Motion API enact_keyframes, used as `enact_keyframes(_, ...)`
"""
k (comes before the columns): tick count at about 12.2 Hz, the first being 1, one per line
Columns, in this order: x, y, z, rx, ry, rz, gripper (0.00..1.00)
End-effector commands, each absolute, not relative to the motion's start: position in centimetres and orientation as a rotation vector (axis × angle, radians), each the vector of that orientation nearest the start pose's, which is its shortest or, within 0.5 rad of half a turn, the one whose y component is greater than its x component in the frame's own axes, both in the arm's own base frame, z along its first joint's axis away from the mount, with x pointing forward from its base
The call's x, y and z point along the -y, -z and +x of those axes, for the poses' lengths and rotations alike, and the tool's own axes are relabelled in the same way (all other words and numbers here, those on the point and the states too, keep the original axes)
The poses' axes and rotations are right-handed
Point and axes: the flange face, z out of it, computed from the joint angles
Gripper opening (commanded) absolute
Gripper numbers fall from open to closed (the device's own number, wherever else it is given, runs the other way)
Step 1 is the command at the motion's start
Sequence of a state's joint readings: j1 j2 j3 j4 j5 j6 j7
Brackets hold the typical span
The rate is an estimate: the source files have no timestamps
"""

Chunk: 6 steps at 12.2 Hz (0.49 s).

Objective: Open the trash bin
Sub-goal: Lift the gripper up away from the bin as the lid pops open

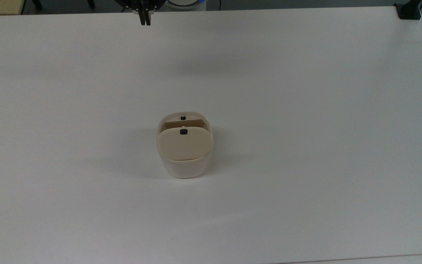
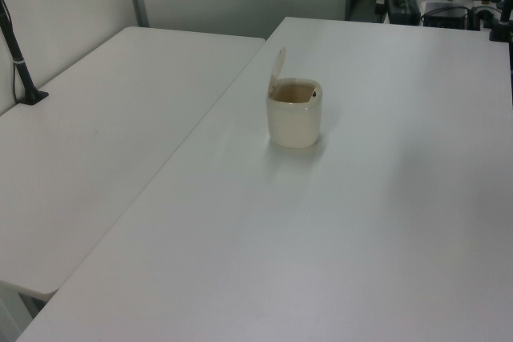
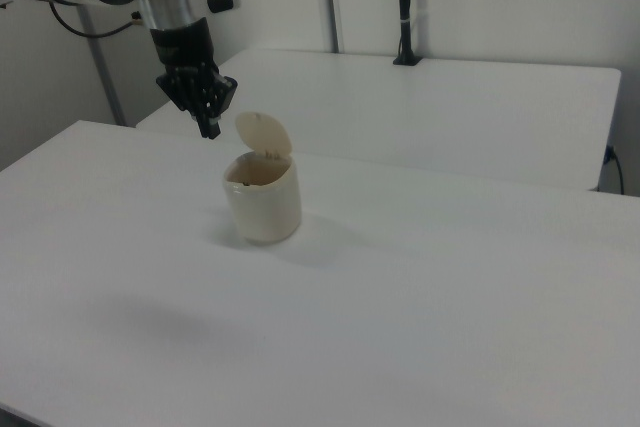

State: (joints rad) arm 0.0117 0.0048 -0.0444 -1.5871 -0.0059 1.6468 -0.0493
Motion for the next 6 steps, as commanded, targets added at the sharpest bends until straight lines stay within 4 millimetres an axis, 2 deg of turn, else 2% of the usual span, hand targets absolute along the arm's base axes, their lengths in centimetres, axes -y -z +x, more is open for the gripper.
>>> enact_keyframes(1, 1.89, -61.99, 55.31, 0.066, 0.062, -3.151, 1.00)
enact_keyframes(5, 1.77, -62.12, 55.24, 0.054, 0.062, -3.156, 1.00)
enact_keyframes(6, 2.10, -62.08, 55.05, 0.004, 0.043, -3.155, 1.00)
